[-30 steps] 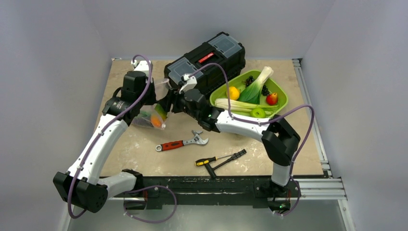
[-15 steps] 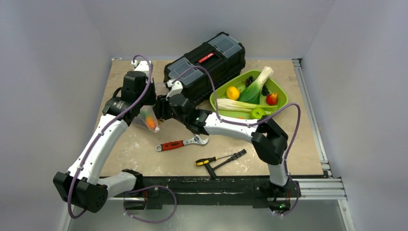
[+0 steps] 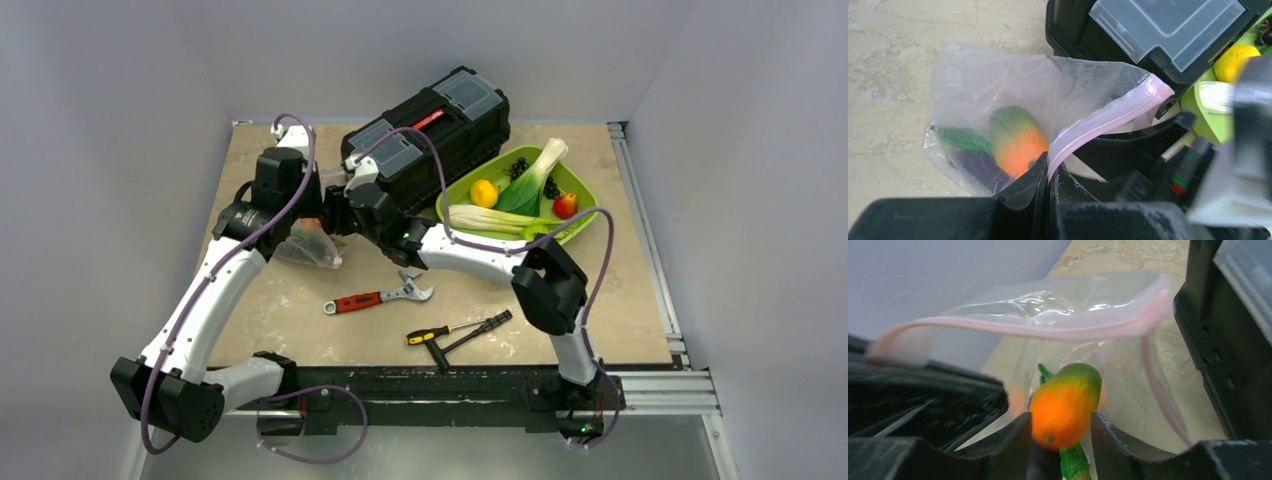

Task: Place the food in the zip-top bag and seal the zipper
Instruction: Place the fake fruit in the zipper food storage bag, then pick up the fake fruit from the bin.

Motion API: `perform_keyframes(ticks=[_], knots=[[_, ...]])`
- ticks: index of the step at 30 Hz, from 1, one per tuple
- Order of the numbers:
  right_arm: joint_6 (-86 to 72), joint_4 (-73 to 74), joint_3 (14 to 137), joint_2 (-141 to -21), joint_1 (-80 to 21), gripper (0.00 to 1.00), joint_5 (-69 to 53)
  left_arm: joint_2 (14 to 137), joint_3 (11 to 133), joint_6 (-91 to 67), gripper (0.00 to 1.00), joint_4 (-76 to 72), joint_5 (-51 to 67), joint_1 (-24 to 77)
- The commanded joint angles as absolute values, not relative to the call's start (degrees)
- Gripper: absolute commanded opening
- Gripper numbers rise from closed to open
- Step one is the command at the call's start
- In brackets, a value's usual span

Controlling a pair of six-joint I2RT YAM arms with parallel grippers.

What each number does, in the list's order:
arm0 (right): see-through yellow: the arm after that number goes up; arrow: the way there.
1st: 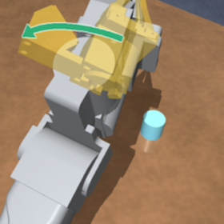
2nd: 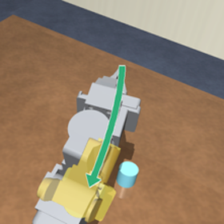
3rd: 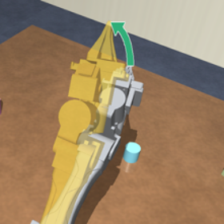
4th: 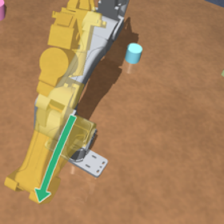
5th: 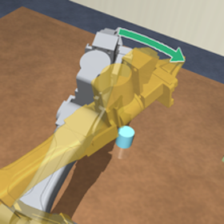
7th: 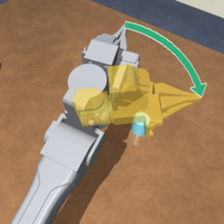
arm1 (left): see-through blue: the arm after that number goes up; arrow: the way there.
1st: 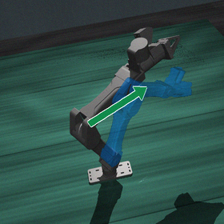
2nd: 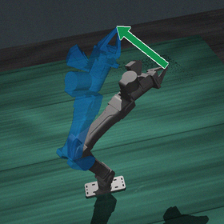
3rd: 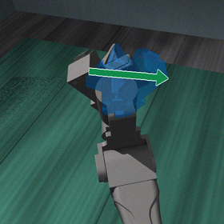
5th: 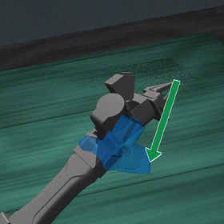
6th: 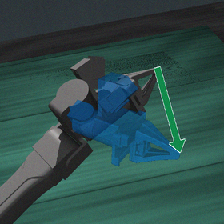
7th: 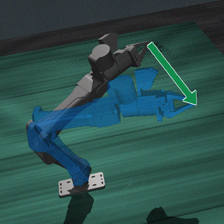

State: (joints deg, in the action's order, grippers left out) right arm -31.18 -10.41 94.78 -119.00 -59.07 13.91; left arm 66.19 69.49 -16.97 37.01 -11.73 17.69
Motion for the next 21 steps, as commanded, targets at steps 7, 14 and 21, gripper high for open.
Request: perform_keyframes(ticks=[7, 14, 21], knots=[[-27.7, -11.9, 83.8, -100.3, -58.7, 0.57, 14.4, 65.4, 69.5, -17.7, 0.0, 35.0, -10.9, 18.0], [-23.0, -9.0, 70.6, -86.2, -57.5, 0.58, 21.1, 65.4, 69.6, -17.5, 0.0, 35.2, -11.4, 18.0], [-29.3, -5.4, 54.3, -73.2, -44.6, 0.58, 24.5, 65.7, 69.7, -17.6, 0.0, 35.3, -10.8, 18.0]])
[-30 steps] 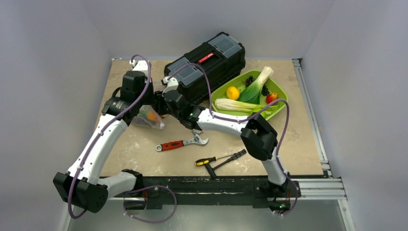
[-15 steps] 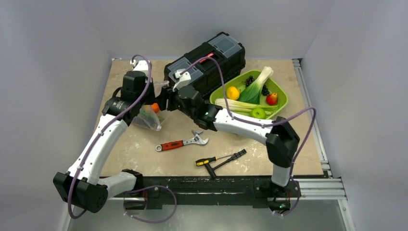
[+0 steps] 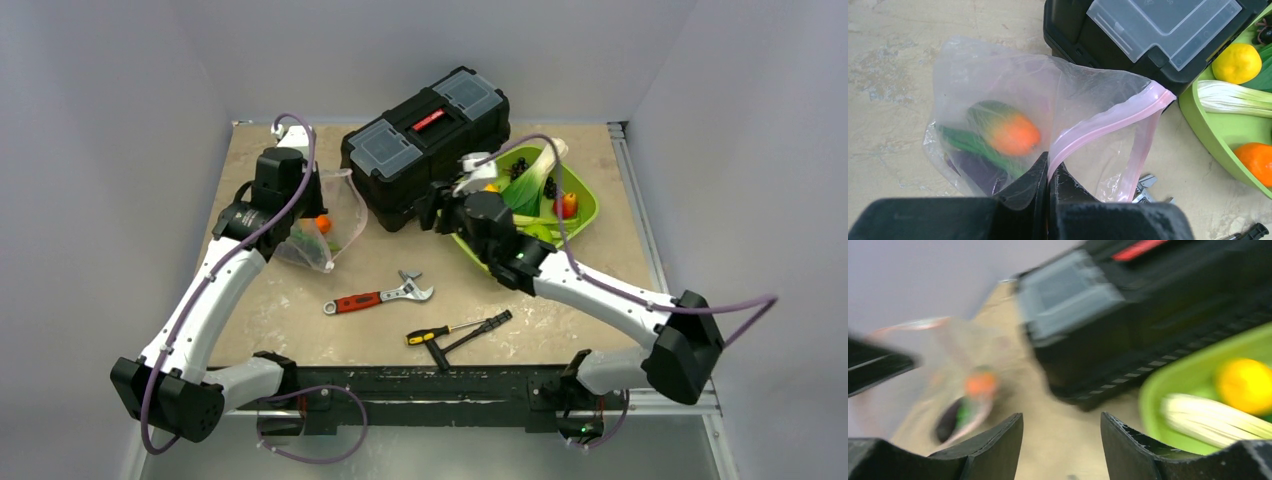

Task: Place the food in the zip-top bag and seal the zipper
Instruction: Pick up the fake fruit from the bin.

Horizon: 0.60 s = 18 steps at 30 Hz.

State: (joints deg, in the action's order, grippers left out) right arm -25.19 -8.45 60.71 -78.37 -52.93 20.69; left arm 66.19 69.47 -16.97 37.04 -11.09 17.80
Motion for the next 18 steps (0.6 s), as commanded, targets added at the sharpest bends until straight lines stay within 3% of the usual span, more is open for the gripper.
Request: perform_keyframes(ticks=[1, 8, 10, 11, 18], knots=[[-31.3, -4.5, 52.4, -72.0, -41.9, 0.58, 24.6, 65.8, 69.7, -17.6, 0.0, 35.3, -10.9, 18.0], [-38.0, 7.6, 49.7, -70.9, -29.4, 0.71, 35.9, 66.2, 69.7, -17.5, 0.0, 35.4, -11.2, 18.0], [-37.3, 10.5, 51.3, -73.3, -27.7, 0.95, 39.9, 66.2, 69.7, -17.5, 0.0, 35.5, -11.5, 18.0], [-35.8, 10.9, 51.7, -74.6, -27.2, 0.98, 41.2, 66.3, 69.7, -17.5, 0.0, 35.6, -11.6, 18.0], [-26.9, 12.1, 54.3, -85.3, -23.6, 0.99, 41.4, 66.4, 69.6, -17.4, 0.0, 35.7, -12.0, 18.0]])
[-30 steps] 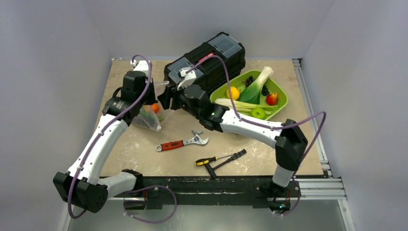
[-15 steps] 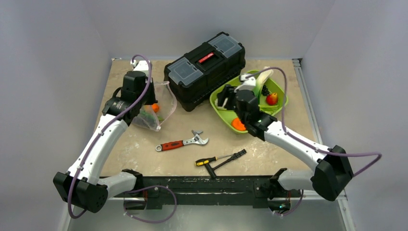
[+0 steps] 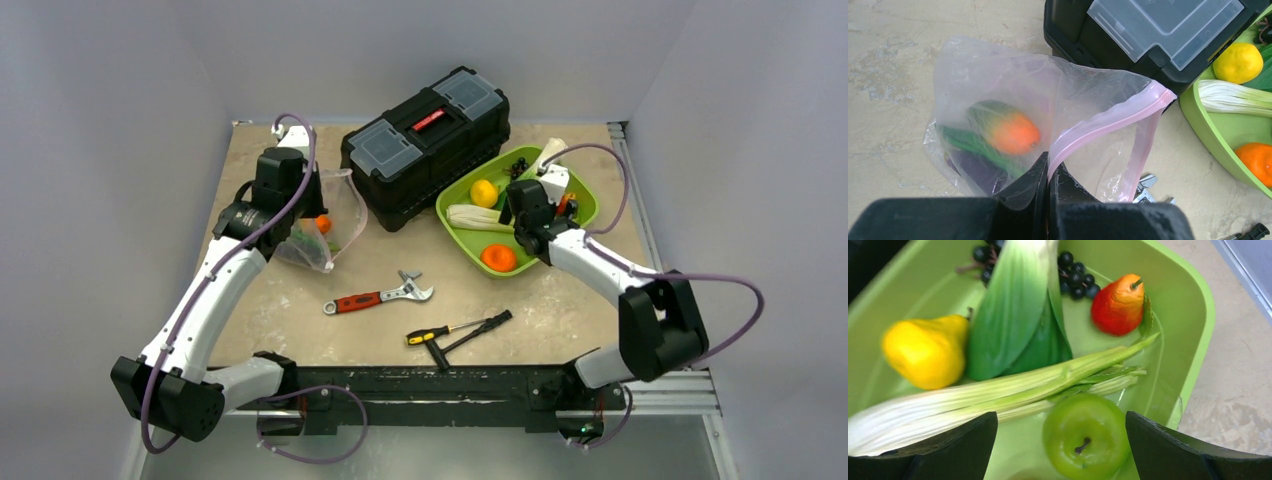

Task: Place the food in the zip-top bag and seal the zipper
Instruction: Pick up the fake fruit from the bin.

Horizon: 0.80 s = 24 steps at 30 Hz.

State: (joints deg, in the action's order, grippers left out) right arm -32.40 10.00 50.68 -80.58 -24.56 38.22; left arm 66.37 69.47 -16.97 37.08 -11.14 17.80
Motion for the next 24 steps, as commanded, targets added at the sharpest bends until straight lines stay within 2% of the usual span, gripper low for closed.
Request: perform_keyframes(ticks=[1, 9, 15, 19, 24], knots=[[-27.1, 13.5, 55.5, -87.8, -23.6, 0.99, 41.8, 66.4, 69.6, -17.4, 0.0, 35.6, -12.0, 18.0], [-27.5, 17.8, 58.2, -95.4, -23.6, 0.97, 45.6, 66.6, 69.7, -17.4, 0.0, 35.7, -12.1, 18.0], [-27.3, 16.3, 57.3, -96.9, -23.6, 0.88, 47.1, 67.5, 69.2, -17.1, 0.0, 35.2, -12.2, 18.1], [-27.8, 17.1, 58.8, -99.0, -23.6, 0.64, 45.6, 68.7, 70.9, -16.8, 0.0, 37.1, -12.7, 18.0], [-28.5, 18.0, 59.9, -97.7, -23.6, 0.45, 45.4, 67.0, 69.7, -16.8, 0.0, 35.7, -12.8, 18.1]])
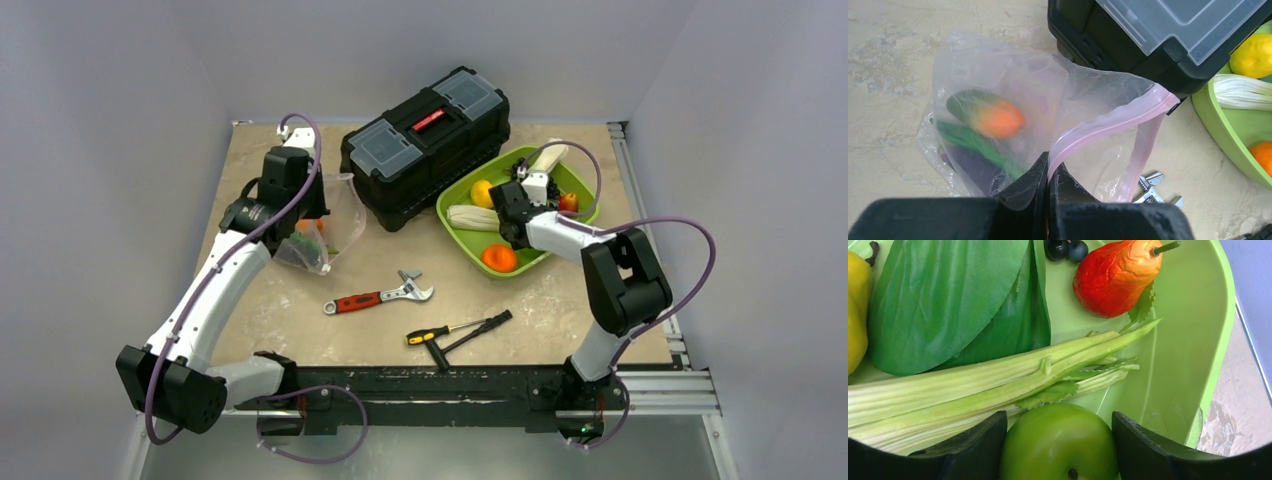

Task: Place the food in the zip-top bag and seal the zipper
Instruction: Pick up the fake fruit from the bin, then place the fake fruit in the zipper food storage bag.

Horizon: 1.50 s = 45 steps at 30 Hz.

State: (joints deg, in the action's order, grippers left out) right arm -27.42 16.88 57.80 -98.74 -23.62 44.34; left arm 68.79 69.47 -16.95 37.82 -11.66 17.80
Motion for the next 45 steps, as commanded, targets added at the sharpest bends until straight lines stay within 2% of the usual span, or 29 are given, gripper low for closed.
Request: perform_keyframes(ticks=[1, 11, 13, 19, 23, 27, 31, 35, 39, 45], knots=[[-28.6, 18.0, 59.9, -97.1, -23.7, 0.41, 45.5, 67.1, 69.8, -16.8, 0.0, 35.7, -12.7, 18.1], [-28.8, 11.0, 55.9, -84.0, -23.8, 0.11, 39.8, 67.1, 69.9, -16.9, 0.0, 35.8, -12.2, 18.1], [-28.5, 9.2, 54.9, -81.4, -23.7, 0.0, 36.1, 67.2, 69.8, -16.9, 0.0, 35.8, -12.4, 18.1], [-31.4, 0.5, 47.0, -73.0, -23.7, 0.0, 28.9, 67.5, 69.8, -16.9, 0.0, 35.8, -12.3, 18.1], [-39.2, 1.1, 43.2, -68.2, -23.7, 0.0, 30.6, 67.8, 69.9, -16.9, 0.0, 35.8, -12.1, 18.1], [-34.8, -5.4, 40.6, -64.0, -23.7, 0.0, 20.9, 67.9, 70.0, -17.0, 0.0, 35.9, -12.0, 18.1], [-32.4, -15.7, 37.1, -61.1, -23.7, 0.0, 5.5, 67.9, 70.0, -16.9, 0.0, 35.8, -12.0, 18.0], [-38.3, -28.8, 35.3, -64.2, -23.8, 0.0, -11.0, 67.9, 70.1, -17.0, 0.0, 36.0, -12.0, 18.0], [-41.2, -35.7, 39.0, -71.9, -26.7, 0.0, -23.5, 67.7, 70.2, -17.0, 0.0, 36.2, -12.0, 18.1], [-37.7, -35.3, 45.2, -77.1, -39.6, 0.0, -17.0, 67.6, 70.3, -17.1, 0.0, 35.9, -11.6, 18.0]])
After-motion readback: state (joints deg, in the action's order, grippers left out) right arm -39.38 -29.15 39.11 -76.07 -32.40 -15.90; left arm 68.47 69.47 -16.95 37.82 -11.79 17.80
